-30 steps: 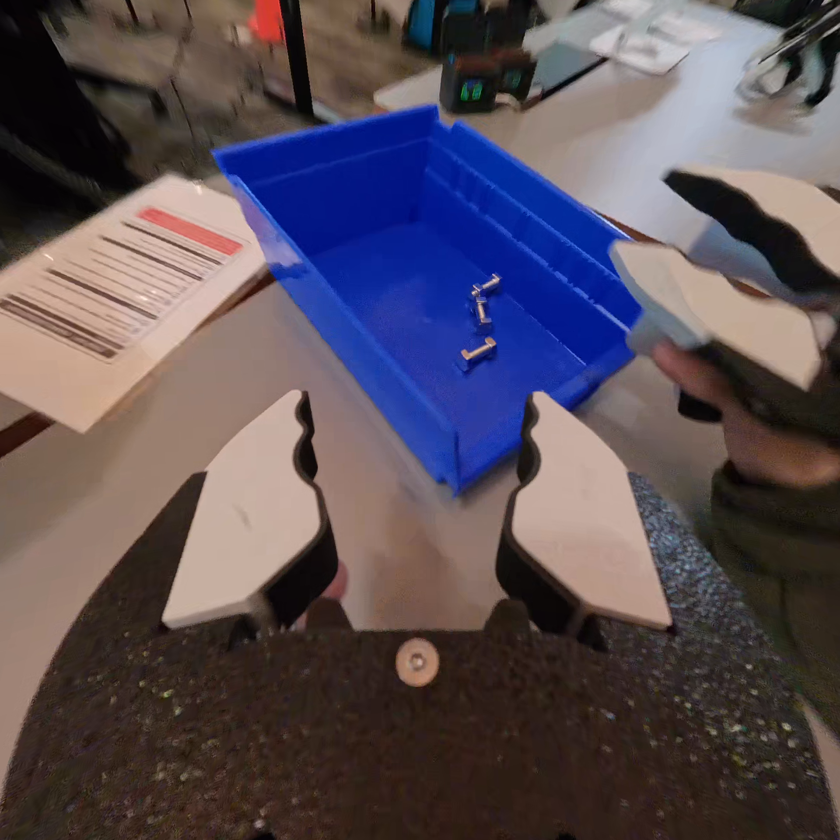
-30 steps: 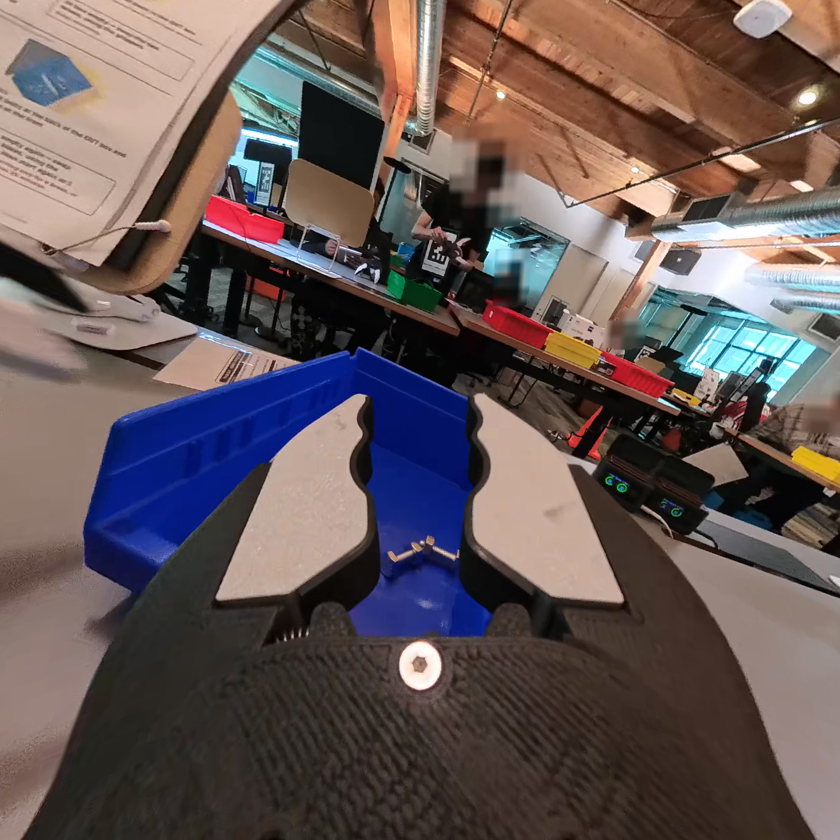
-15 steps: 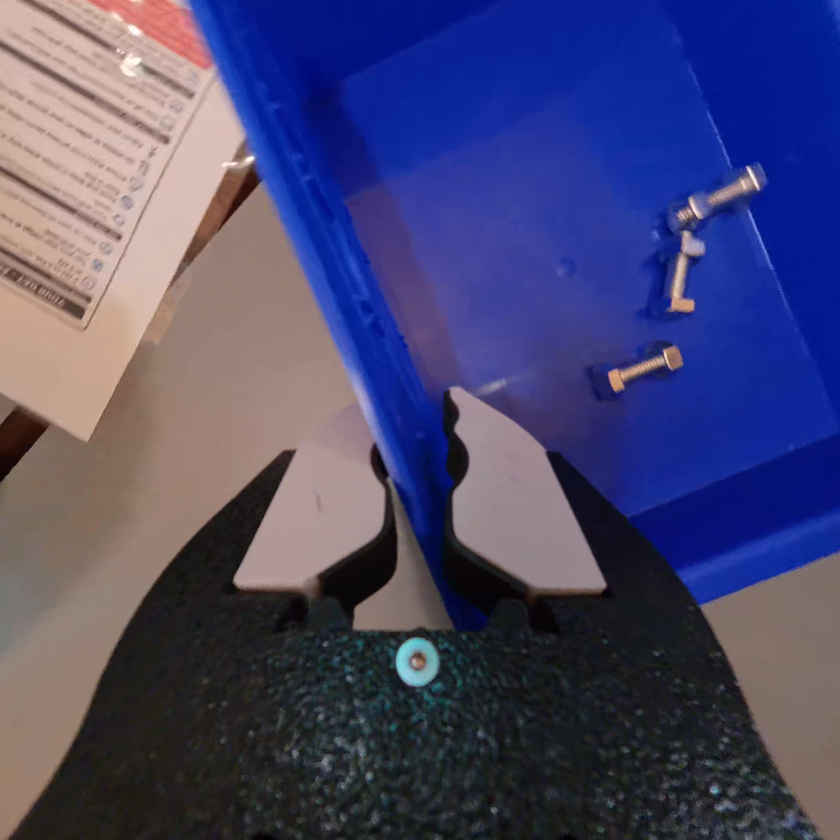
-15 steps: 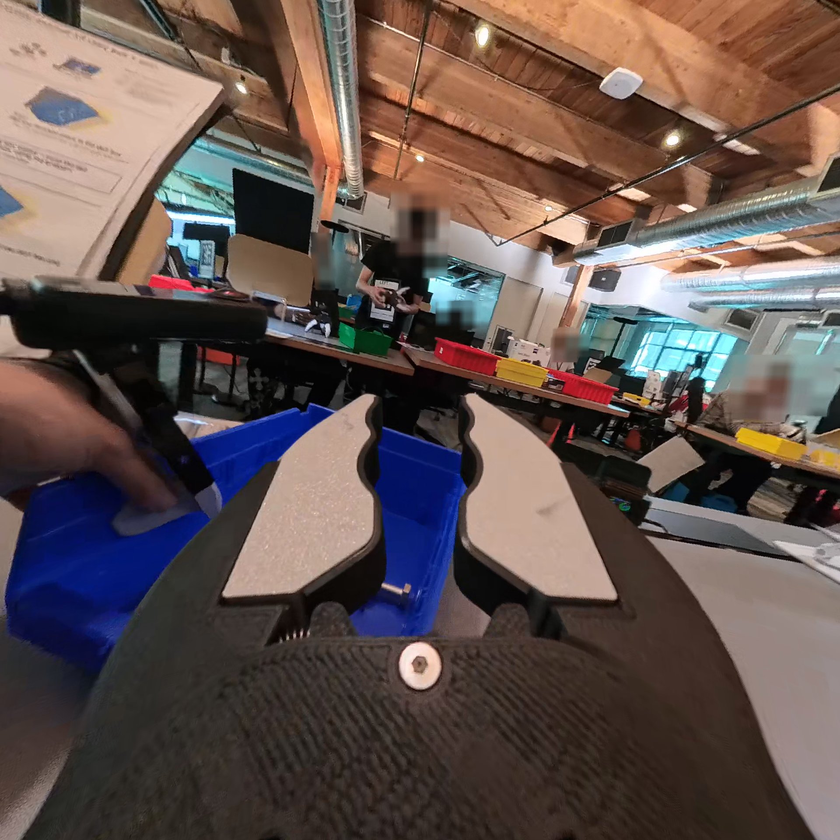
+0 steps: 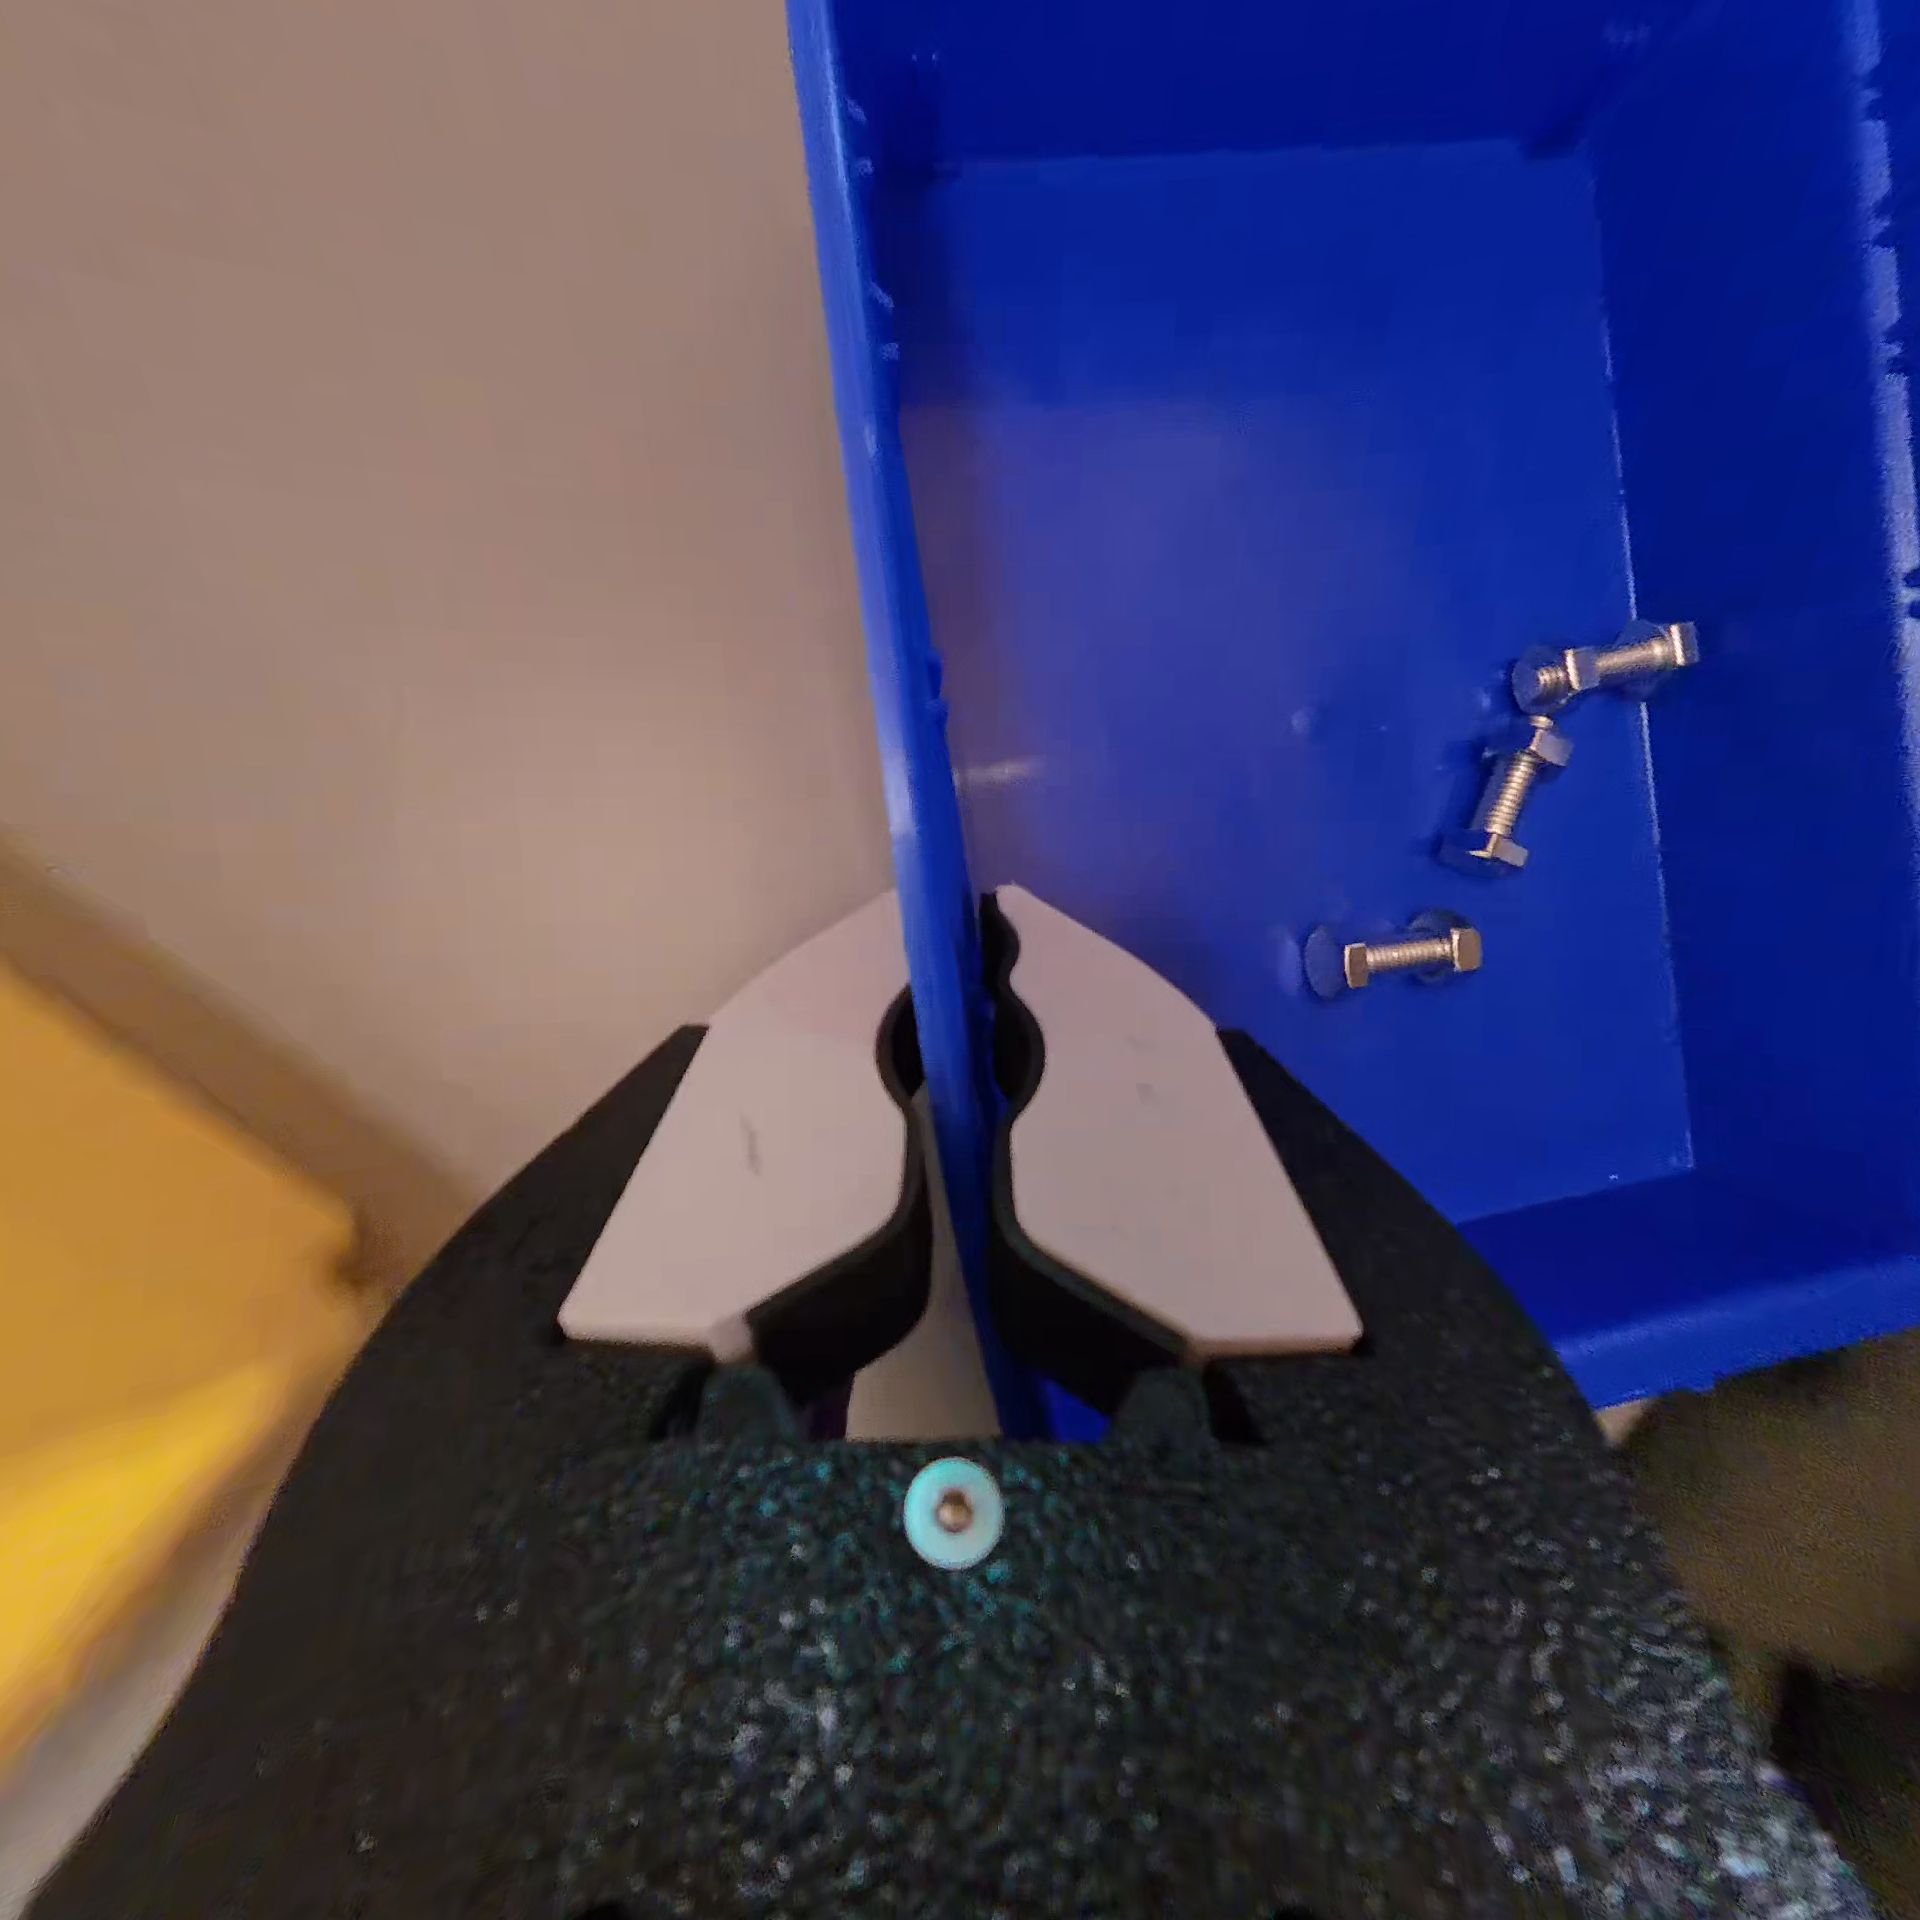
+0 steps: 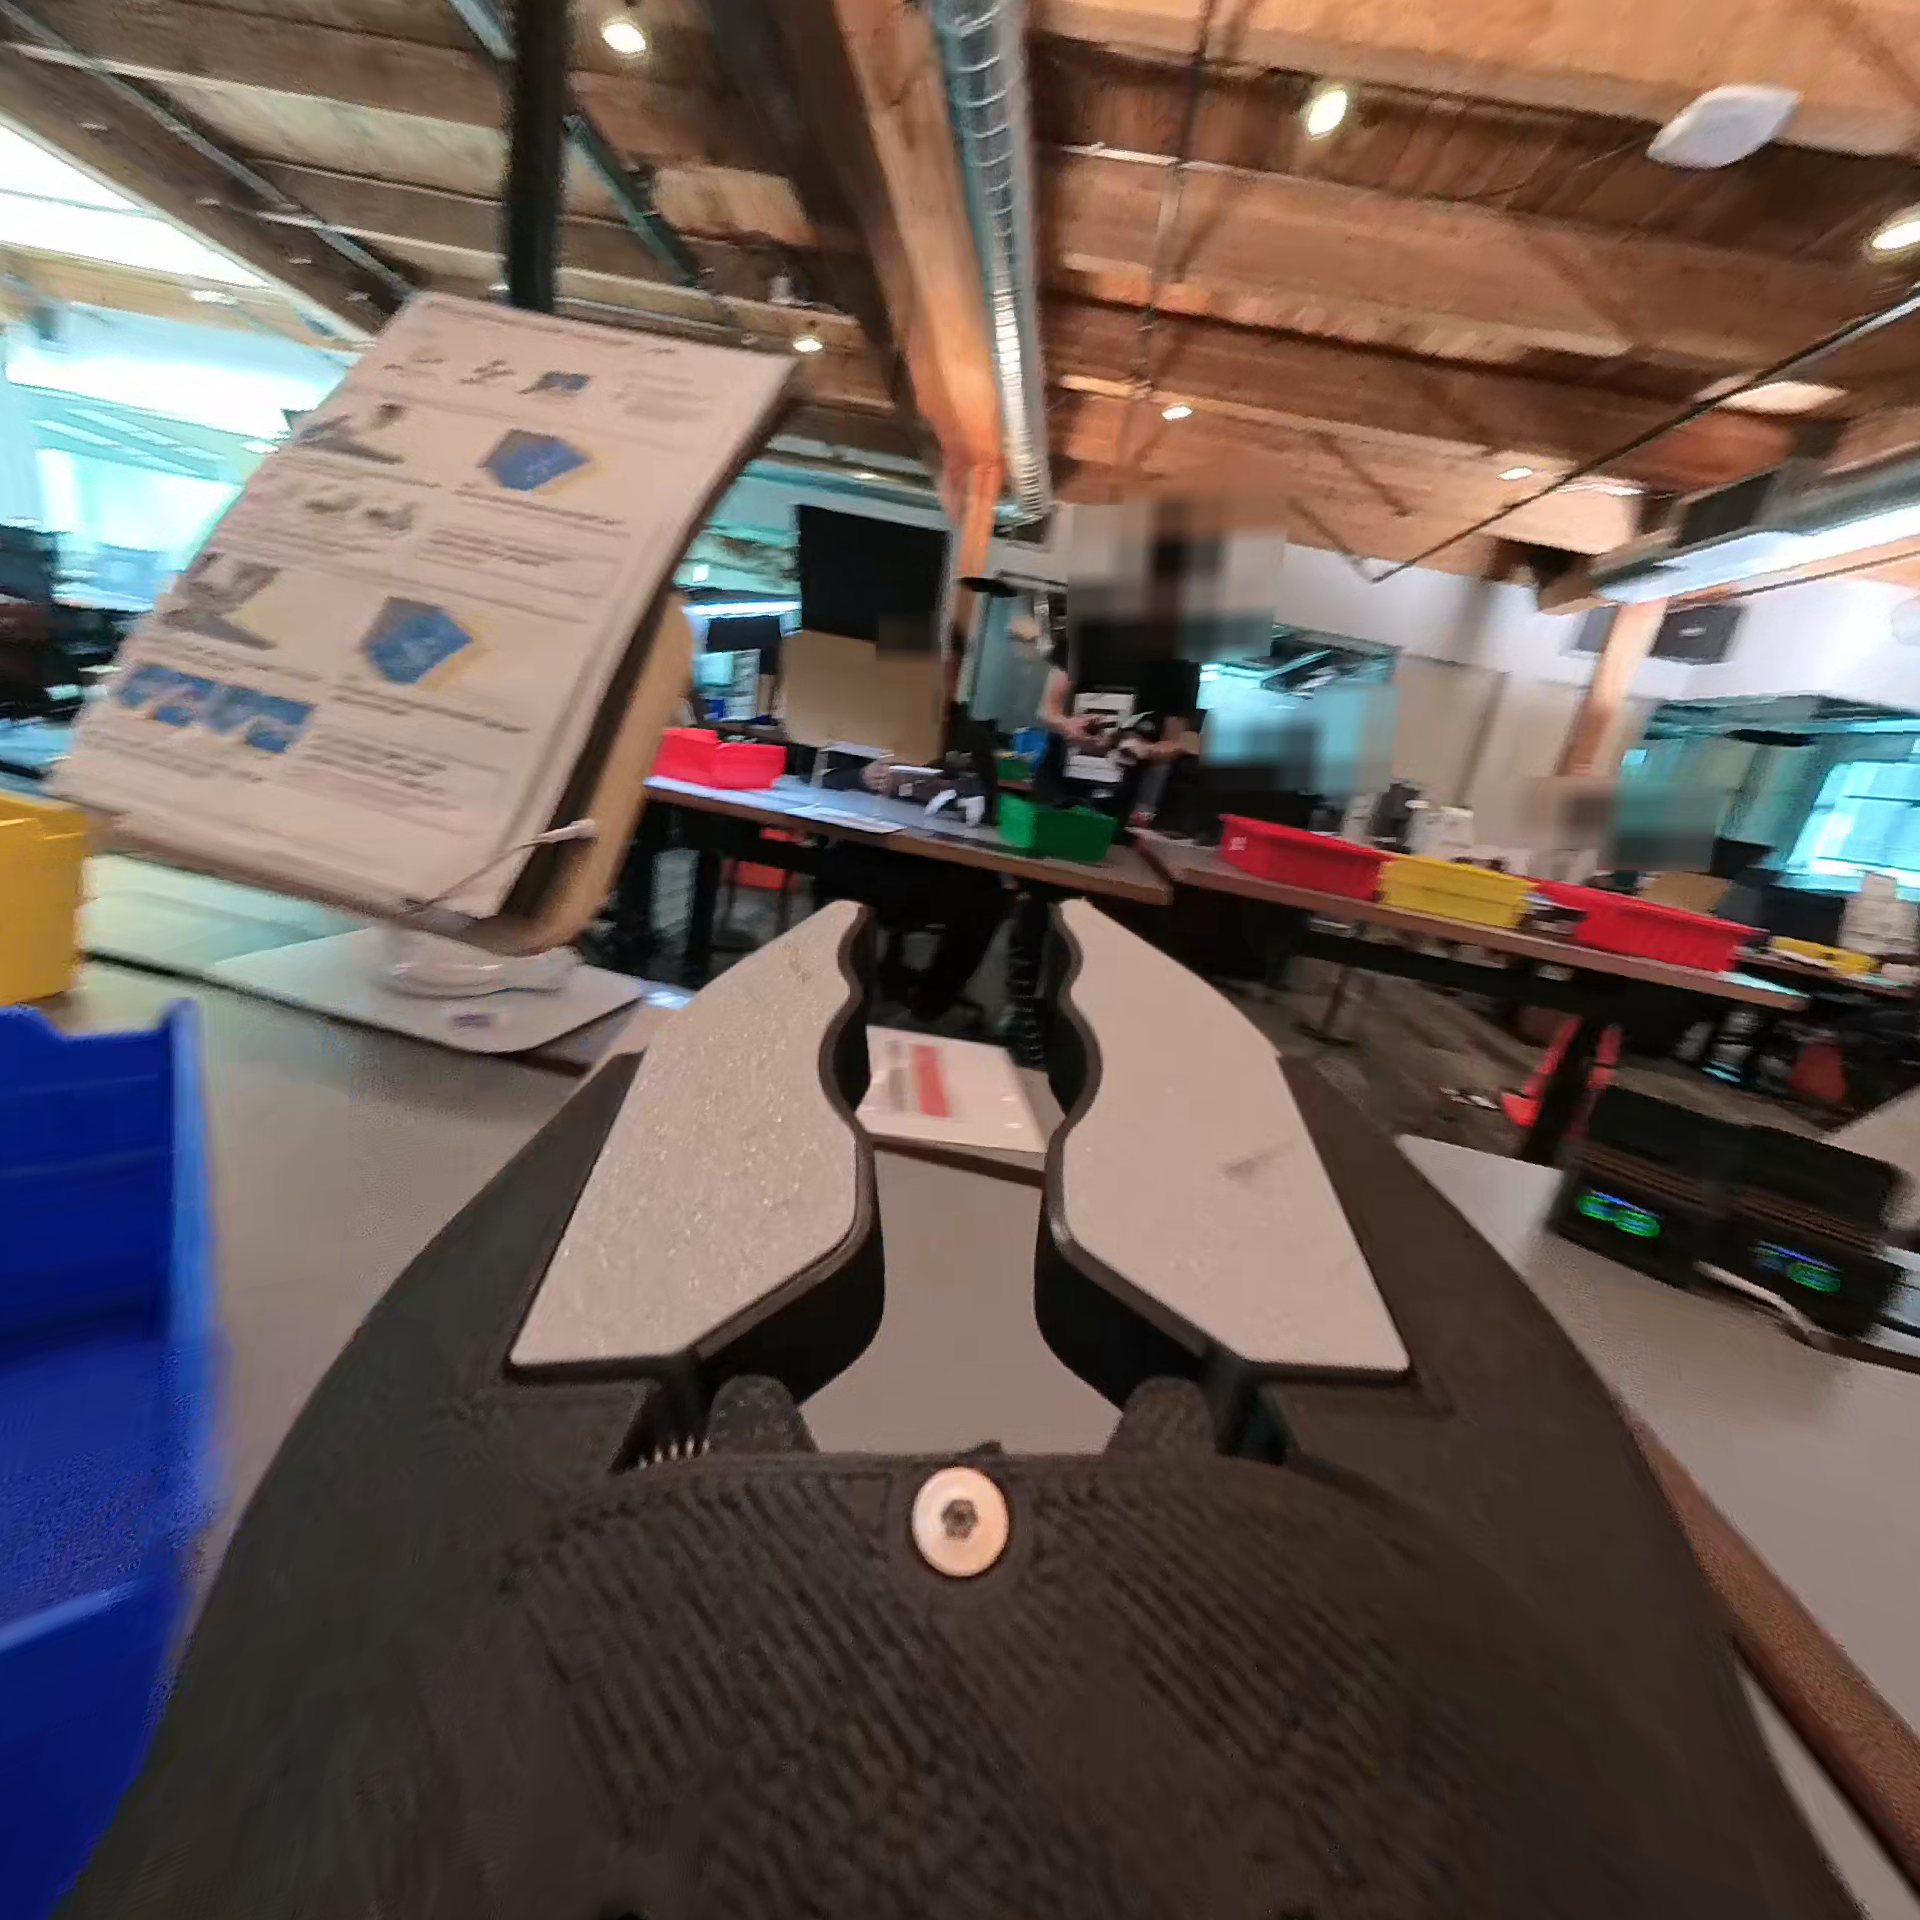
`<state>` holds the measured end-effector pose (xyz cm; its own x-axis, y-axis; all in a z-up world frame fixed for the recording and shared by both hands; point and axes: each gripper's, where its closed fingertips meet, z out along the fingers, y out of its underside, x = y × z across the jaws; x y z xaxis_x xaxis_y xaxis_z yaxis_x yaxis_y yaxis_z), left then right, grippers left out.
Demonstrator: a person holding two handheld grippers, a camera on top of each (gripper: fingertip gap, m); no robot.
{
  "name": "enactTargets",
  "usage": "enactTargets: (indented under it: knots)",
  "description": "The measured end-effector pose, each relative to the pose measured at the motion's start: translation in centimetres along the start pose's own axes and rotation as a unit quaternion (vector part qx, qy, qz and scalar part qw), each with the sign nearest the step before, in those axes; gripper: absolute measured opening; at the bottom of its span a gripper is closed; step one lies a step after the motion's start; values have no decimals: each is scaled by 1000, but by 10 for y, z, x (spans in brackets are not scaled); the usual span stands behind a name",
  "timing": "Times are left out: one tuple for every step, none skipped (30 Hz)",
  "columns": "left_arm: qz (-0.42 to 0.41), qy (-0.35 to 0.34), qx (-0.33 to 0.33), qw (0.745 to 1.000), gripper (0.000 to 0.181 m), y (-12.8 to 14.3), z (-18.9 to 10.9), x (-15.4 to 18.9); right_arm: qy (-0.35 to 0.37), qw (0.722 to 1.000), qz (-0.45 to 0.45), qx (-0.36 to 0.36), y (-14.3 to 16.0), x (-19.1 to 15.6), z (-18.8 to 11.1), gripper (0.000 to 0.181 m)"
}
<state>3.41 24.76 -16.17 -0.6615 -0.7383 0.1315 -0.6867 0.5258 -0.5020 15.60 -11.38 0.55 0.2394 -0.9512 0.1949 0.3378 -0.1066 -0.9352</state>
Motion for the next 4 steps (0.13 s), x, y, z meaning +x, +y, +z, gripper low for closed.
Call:
enactTargets:
  knots:
    - [-14,-1,-1,1000,6,28,-15,-1,-28,1000,4,-6,2,-18,5,31]
    - [-28,-3,-1,1000,6,54,-31,-2,-59,998,11,-13,5,-39,9,31]
    - [-44,-5,-1,999,6,80,-45,-3,-91,995,23,-20,7,-62,13,31]
    - [-57,-9,0,998,6,103,-60,-4,-125,991,39,-30,11,-87,17,32]
